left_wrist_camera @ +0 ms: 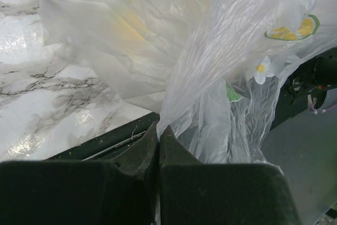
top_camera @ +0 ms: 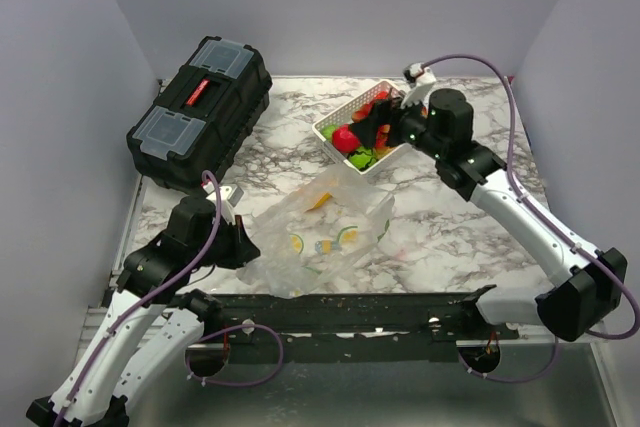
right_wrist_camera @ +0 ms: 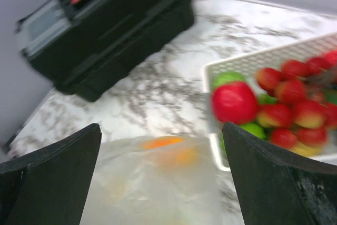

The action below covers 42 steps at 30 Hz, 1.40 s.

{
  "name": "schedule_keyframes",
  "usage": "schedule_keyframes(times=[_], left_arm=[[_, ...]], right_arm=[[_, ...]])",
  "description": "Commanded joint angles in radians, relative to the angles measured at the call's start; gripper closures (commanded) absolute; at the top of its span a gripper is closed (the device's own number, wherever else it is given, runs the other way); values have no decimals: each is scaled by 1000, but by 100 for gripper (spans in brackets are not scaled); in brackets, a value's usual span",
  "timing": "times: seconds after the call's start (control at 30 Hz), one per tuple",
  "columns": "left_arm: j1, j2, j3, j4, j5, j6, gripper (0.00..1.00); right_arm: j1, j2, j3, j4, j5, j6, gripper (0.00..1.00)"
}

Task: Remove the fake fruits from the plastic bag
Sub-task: Place the fake fruit in the bin, then take out the fake fruit from the plastic bag.

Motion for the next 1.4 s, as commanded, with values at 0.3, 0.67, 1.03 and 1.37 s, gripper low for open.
schedule_keyframes(times=[0.3, 0.67, 1.03, 1.37], left_arm=[[8, -12, -4, 5, 15, 7, 100], [8, -8, -4, 5, 12, 7, 100], [12, -18, -2, 5, 4, 4, 100], [11, -38, -2, 5, -7, -1, 100]], right_arm=[[487, 17, 84, -66, -161, -256, 1], [605, 27, 14, -201, -123, -339, 40], [609, 131, -116, -184, 54, -401, 46], [637, 190, -292, 207, 397, -405, 47]])
